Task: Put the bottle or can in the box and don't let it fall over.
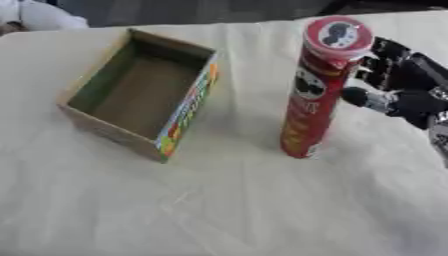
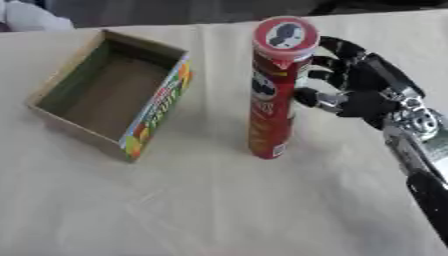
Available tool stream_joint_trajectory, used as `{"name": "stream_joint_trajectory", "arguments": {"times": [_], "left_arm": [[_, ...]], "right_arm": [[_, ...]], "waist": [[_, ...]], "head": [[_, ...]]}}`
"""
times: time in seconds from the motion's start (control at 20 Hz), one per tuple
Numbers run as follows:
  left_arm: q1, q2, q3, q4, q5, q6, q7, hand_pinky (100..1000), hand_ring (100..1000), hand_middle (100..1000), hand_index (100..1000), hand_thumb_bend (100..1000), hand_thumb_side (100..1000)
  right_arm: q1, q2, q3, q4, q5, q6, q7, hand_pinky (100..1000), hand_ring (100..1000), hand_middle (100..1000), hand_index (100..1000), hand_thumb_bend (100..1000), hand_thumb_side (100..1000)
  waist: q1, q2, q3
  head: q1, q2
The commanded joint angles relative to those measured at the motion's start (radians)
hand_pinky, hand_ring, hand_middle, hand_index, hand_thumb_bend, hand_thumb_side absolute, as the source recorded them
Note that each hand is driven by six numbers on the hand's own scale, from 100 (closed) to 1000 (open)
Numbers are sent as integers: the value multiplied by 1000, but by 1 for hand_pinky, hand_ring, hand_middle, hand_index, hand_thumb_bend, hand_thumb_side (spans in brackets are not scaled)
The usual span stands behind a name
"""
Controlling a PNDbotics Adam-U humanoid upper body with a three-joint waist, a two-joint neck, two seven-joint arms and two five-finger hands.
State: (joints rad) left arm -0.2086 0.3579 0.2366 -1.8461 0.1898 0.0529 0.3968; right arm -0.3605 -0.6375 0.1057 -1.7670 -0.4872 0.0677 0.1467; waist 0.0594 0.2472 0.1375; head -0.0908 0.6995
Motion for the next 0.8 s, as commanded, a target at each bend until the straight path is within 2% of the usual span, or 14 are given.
{"name": "stream_joint_trajectory", "arguments": {"times": [0.05, 0.2, 0.25, 0.3, 0.45, 0.8], "left_arm": [[-12, 15, 4, -11, 2, -1, -3, 891, 745, 522, 674, 100, 619], [-11, 14, 2, -10, 4, -1, -5, 891, 744, 520, 673, 100, 623], [-11, 13, 1, -10, 5, -1, -6, 890, 743, 519, 673, 100, 624], [-11, 13, 1, -9, 5, -1, -6, 890, 744, 519, 673, 100, 624], [-14, 11, 0, -10, 6, -1, -7, 890, 744, 519, 673, 100, 624], [-14, 8, 1, -10, 7, -2, -8, 890, 743, 517, 673, 100, 631]], "right_arm": [[-16, -13, -5, -32, 10, 3, 12, 892, 908, 1000, 877, 645, 152], [-36, -11, 4, -12, 4, 12, -9, 896, 920, 1000, 885, 642, 167], [-44, -10, 8, -3, 1, 15, -15, 896, 920, 1000, 886, 614, 172], [-53, -10, 12, 8, -1, 19, -19, 896, 920, 1000, 886, 638, 176], [-83, -10, 23, 51, -5, 28, -28, 899, 923, 1000, 888, 633, 188], [-107, 5, 36, 73, 0, 15, 7, 897, 921, 1000, 880, 634, 183]], "waist": [[0, -11, 0], [1, -11, 2], [1, -10, 3], [1, -10, 4], [2, -7, 9], [0, 1, 16]], "head": [[-3, -9], [-6, -7], [-8, -7], [-9, -7], [-11, -11], [-16, -14]]}}
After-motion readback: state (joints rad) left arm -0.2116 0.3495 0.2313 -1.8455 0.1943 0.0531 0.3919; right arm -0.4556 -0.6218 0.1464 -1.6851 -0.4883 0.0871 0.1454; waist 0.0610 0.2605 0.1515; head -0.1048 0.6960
